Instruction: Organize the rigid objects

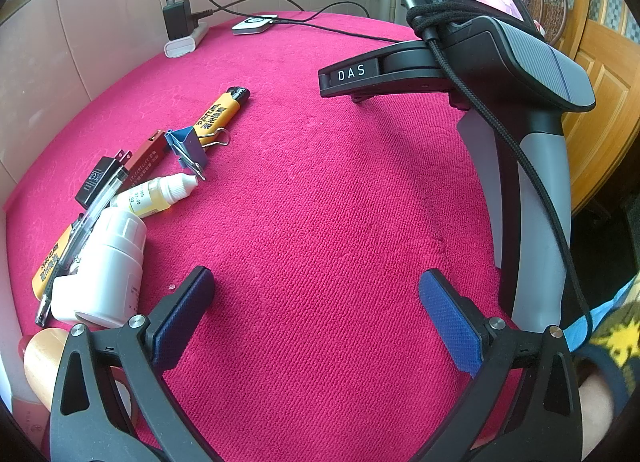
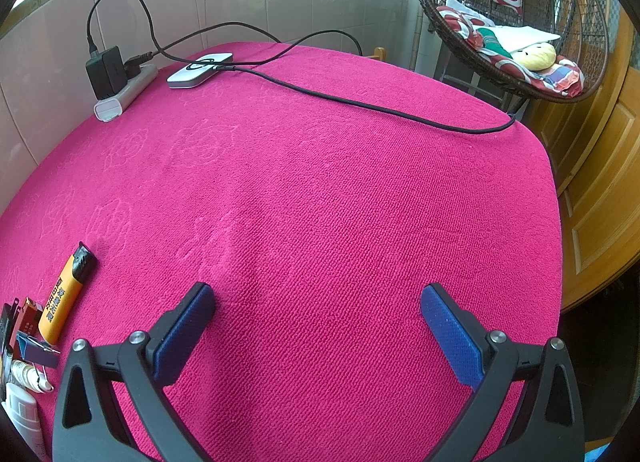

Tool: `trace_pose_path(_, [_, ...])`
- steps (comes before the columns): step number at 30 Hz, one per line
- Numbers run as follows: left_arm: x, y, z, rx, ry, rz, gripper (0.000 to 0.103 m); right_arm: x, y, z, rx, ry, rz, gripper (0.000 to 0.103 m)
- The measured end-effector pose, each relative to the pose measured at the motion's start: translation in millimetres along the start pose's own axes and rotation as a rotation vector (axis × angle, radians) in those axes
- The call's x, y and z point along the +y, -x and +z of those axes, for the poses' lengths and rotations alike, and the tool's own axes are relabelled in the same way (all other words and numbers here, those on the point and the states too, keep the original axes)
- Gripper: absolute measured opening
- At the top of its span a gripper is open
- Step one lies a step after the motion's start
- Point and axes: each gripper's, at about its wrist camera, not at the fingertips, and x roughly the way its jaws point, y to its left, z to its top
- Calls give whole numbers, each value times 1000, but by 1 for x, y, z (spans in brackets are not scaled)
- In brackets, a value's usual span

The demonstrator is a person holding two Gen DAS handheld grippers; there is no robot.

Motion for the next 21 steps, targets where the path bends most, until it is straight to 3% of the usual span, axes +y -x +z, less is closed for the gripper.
trace_pose_path(21, [0,0,0,4,5,-6,103,1,1,0,1,0,0,103])
